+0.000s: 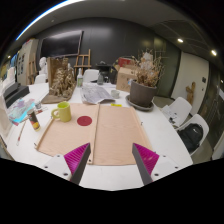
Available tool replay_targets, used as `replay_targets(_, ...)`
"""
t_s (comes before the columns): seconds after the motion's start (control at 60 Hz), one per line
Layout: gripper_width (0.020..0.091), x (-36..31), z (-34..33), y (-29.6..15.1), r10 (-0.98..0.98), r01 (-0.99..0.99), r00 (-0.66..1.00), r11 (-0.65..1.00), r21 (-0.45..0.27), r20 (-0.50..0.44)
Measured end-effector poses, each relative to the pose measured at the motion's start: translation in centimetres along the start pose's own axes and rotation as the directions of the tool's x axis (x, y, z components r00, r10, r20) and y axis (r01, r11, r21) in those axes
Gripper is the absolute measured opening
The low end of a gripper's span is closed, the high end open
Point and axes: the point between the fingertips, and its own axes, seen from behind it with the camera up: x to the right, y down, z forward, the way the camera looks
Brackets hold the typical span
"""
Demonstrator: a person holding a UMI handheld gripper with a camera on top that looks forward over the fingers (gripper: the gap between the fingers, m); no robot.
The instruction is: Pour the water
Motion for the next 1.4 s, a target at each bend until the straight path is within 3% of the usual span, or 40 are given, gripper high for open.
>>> replay_targets(0.267, 0.0861, -9.4, -0.3, -0.2, -0.034, 0.034, 0.994, 0.999, 0.003, 0.104)
replay_targets(0.65, 0.0862, -33.6, 1.4, -2.3, -0.057, 0.036, 0.951, 0.997, 0.073, 0.303)
replay_targets(0.833, 0.0862, -41.4, 6.9, -4.6, -0.061, 0.018, 0.954, 0.989, 0.145, 0.294)
replay_targets(0.967, 0.0850, -44.0, 11.6, -5.4, -0.007, -0.034, 0.961, 0.989, 0.145, 0.276)
replay_targets(1.083, 0.0790, -44.7, 15.4, -5.9, 0.028, -0.069, 0.968, 0.985, 0.155, 0.251)
replay_targets(1.133, 0.0727, -45.0, 16.2, -5.8, 0.038, -0.079, 0.969, 0.984, 0.161, 0.243)
replay_targets(1.25, 0.0446, -44.9, 17.2, -6.6, 0.047, -0.094, 0.972, 0.975, 0.200, 0.229)
replay_targets(1.4, 0.0358, -44.7, 17.3, -6.6, 0.033, -0.081, 0.977, 0.972, 0.220, 0.212)
